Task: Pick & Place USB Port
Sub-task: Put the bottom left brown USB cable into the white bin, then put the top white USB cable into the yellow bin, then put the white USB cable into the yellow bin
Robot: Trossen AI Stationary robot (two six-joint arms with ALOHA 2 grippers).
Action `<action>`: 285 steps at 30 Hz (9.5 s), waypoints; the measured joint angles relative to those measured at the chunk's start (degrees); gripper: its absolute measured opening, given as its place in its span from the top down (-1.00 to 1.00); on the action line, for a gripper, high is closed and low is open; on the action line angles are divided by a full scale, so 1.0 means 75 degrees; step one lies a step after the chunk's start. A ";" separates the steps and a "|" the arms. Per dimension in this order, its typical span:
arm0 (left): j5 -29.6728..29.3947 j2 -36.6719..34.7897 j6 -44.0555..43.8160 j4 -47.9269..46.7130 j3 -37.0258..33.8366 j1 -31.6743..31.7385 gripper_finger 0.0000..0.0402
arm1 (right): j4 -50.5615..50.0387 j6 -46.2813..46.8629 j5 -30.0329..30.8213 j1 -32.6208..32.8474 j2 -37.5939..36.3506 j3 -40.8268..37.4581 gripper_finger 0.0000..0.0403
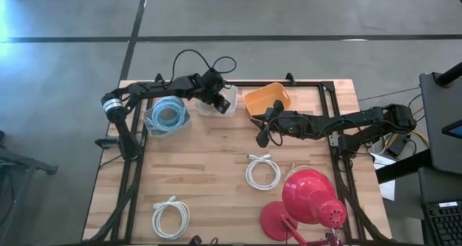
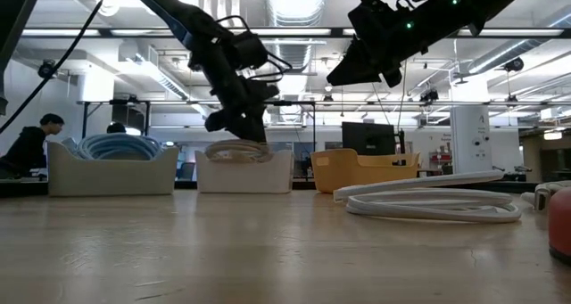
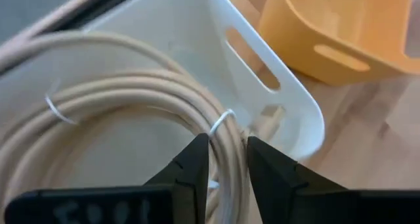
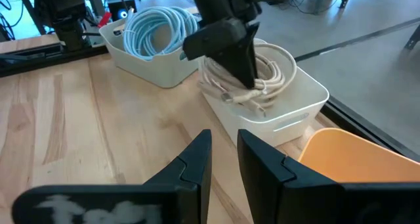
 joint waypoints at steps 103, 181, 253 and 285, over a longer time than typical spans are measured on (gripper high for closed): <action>-0.1046 -0.1906 -0.0050 -0.1723 -0.0324 -0.3643 0.06 | -0.2748 0.1412 -0.2464 0.1453 0.2349 -0.0048 0.16; -0.1354 -0.1906 -0.0023 -0.1609 -0.0321 -0.3720 0.06 | 0.0193 -0.2040 0.4627 -0.2186 0.1987 -0.0073 0.19; 0.0148 -0.1888 -0.9032 -0.1626 -0.3616 -1.0243 0.06 | 0.0225 -0.0632 0.0653 -0.0866 0.1241 -0.0070 0.00; -0.6922 -0.1877 -0.6363 -0.3746 -0.2327 -0.7596 0.74 | 0.2230 -0.0053 -0.3144 -0.0341 0.1241 -0.0070 0.00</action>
